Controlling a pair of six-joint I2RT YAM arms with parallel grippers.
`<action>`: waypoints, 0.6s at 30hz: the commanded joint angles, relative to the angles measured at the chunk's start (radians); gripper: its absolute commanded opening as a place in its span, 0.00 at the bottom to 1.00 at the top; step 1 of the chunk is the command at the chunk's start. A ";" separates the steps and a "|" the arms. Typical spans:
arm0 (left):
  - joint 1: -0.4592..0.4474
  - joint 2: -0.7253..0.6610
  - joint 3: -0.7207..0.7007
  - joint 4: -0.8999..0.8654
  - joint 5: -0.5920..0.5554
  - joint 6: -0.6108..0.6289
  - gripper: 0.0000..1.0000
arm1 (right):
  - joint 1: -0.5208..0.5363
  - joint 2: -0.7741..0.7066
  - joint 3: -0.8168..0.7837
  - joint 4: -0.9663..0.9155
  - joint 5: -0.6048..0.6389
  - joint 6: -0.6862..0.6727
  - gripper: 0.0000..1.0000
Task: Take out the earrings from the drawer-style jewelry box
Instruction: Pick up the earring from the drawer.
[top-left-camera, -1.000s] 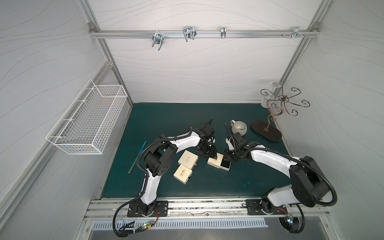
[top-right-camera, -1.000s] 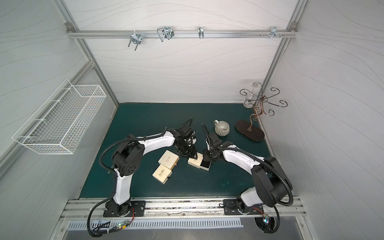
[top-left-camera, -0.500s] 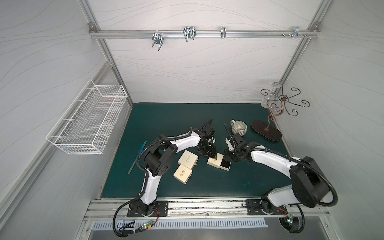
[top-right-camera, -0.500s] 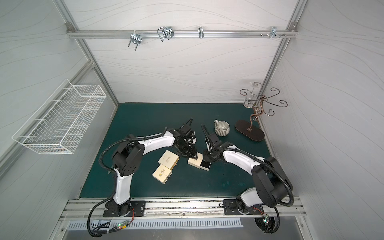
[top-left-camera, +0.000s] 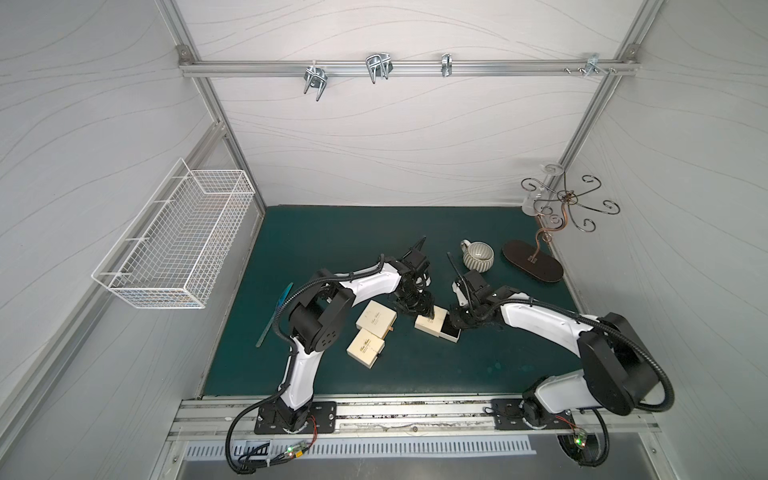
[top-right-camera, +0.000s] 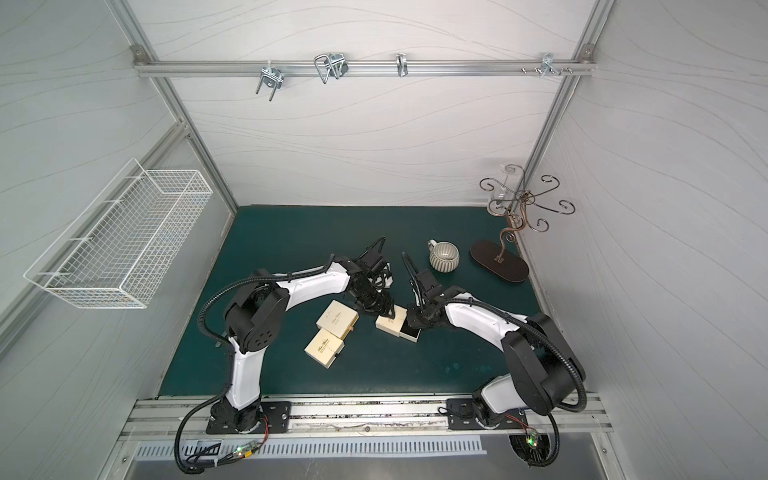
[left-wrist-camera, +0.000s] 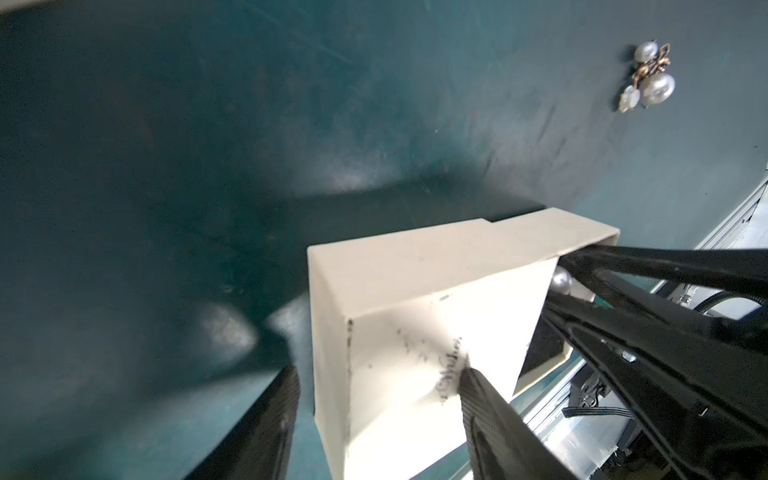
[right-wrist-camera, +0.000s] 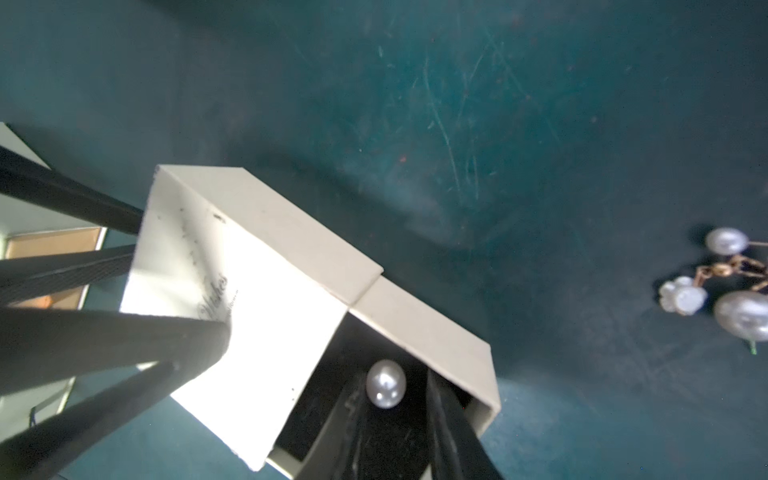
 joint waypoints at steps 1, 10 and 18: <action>0.007 0.038 -0.003 -0.009 -0.076 0.006 0.64 | 0.005 0.012 -0.004 -0.022 0.019 -0.007 0.28; 0.008 0.036 -0.003 -0.011 -0.078 0.007 0.64 | 0.006 0.040 0.006 0.018 -0.011 -0.010 0.22; 0.008 0.042 0.001 -0.014 -0.077 0.006 0.64 | 0.007 -0.025 -0.030 0.042 -0.003 -0.002 0.09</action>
